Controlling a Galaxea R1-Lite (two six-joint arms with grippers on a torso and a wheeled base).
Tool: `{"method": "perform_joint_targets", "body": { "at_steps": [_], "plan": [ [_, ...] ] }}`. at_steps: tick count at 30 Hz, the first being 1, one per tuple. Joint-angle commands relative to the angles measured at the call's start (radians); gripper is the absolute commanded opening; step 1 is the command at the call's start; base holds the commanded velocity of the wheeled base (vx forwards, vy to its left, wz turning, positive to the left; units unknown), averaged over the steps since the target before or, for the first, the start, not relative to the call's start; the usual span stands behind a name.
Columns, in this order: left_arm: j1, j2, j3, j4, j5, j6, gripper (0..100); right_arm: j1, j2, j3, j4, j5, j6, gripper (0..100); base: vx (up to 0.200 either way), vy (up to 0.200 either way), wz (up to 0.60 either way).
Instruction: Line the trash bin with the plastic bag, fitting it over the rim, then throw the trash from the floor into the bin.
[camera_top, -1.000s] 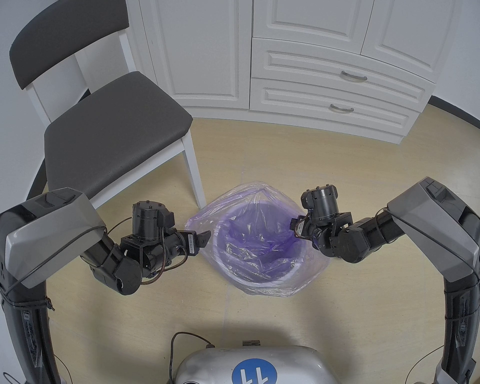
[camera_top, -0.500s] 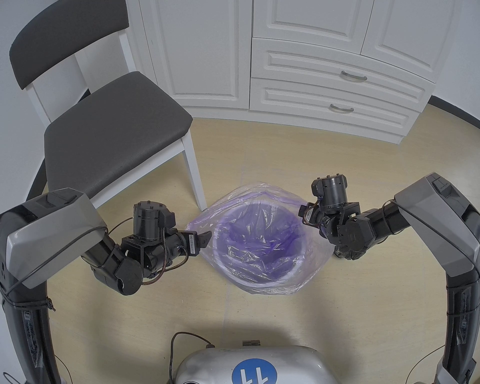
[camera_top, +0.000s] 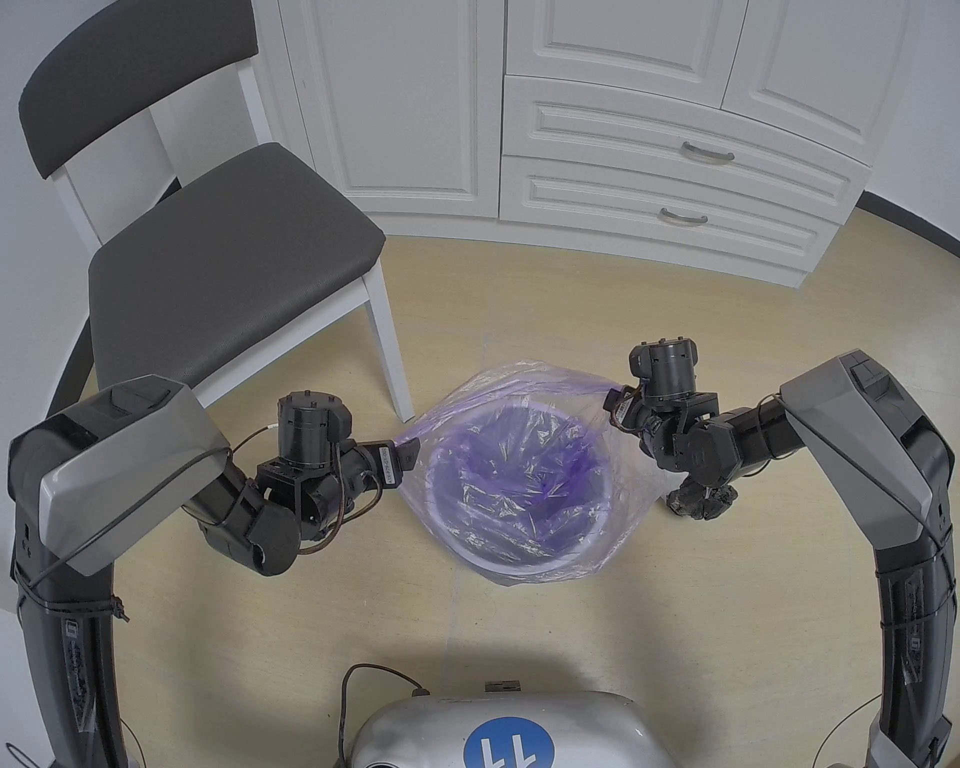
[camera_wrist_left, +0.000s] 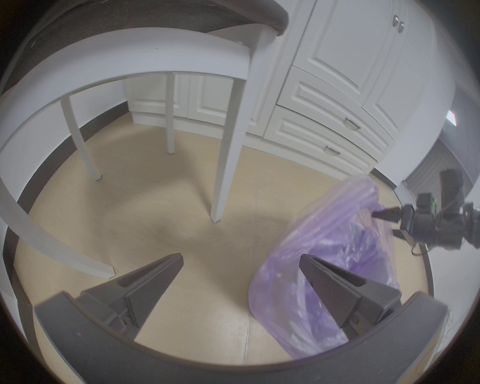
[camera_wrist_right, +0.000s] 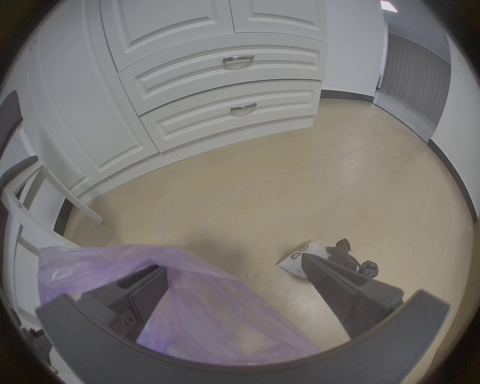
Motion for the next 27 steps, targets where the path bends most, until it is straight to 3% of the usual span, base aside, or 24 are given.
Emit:
{"method": "perform_joint_targets", "body": {
  "at_steps": [1,4,15,27],
  "plan": [
    [0.005,0.054,-0.07,0.002,0.031,-0.029,100,-0.013,0.013,-0.004,0.005,0.0,0.0,100,0.0,0.0,0.0],
    [0.003,0.071,-0.11,0.002,0.057,-0.077,100,0.004,-0.024,0.05,0.006,0.003,-0.011,100,0.0,0.0,0.0],
    [-0.002,0.054,-0.094,0.002,0.063,-0.085,100,0.128,-0.189,0.205,-0.001,0.066,0.018,100,0.0,0.0,0.0],
    [-0.009,-0.007,-0.024,-0.019,0.021,-0.095,100,0.095,-0.077,0.106,-0.001,0.063,0.057,100,0.0,0.0,0.0]
  ]
}}
